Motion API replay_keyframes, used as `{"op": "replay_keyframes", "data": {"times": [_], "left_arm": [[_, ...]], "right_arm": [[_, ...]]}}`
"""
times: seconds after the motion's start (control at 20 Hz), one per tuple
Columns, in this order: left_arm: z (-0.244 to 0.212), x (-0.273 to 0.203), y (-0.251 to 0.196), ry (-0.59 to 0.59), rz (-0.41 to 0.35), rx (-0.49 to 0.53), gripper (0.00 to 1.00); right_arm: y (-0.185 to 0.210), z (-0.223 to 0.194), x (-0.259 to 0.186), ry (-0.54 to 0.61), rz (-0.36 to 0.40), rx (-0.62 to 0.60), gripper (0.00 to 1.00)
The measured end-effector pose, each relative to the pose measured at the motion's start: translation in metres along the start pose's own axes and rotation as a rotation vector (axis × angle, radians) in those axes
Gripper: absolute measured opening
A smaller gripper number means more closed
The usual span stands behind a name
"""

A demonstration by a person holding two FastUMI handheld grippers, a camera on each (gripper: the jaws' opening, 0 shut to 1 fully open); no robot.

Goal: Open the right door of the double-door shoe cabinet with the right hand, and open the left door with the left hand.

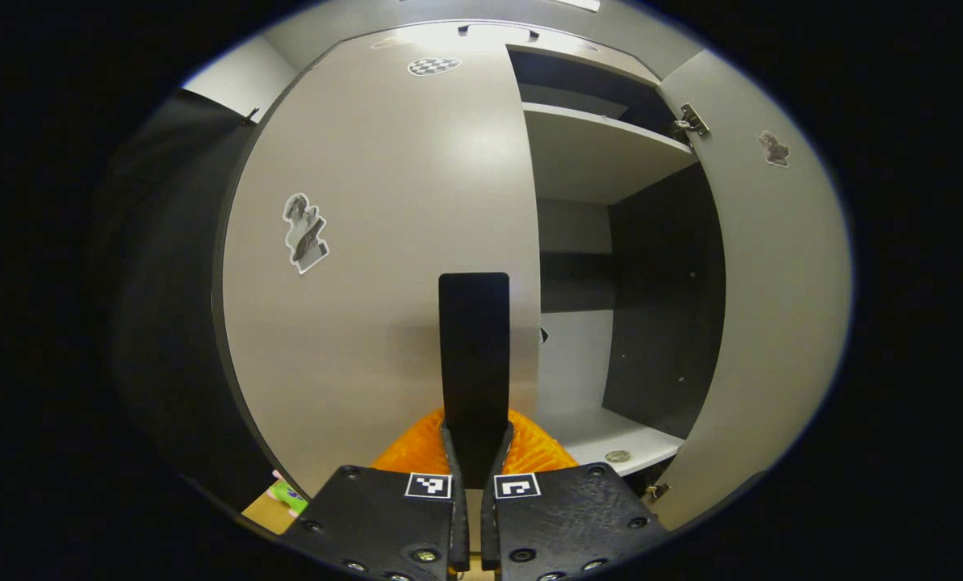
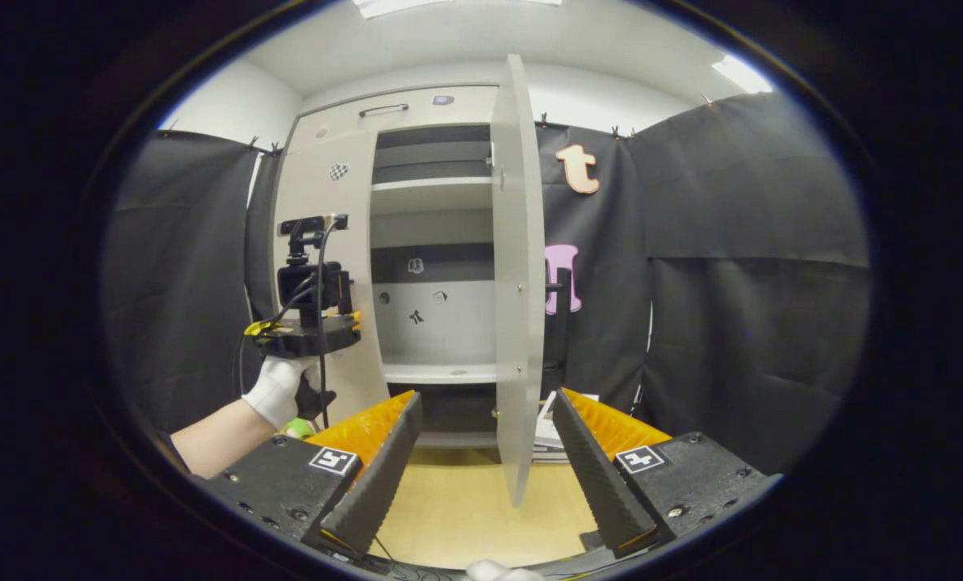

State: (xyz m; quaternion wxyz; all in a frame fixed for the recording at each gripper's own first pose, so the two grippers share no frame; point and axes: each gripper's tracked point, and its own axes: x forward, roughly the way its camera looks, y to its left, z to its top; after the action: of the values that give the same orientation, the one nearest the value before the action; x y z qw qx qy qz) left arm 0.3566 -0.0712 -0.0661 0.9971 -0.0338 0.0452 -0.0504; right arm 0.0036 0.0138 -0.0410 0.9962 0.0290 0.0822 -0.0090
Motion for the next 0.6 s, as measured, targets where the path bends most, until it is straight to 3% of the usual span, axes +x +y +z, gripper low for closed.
{"op": "replay_keyframes", "data": {"times": [0.6], "left_arm": [[0.001, -0.059, 0.024, -0.013, -0.023, -0.012, 0.05]], "right_arm": [[0.012, 0.0, -0.028, -0.005, 0.065, -0.015, 1.0]]}}
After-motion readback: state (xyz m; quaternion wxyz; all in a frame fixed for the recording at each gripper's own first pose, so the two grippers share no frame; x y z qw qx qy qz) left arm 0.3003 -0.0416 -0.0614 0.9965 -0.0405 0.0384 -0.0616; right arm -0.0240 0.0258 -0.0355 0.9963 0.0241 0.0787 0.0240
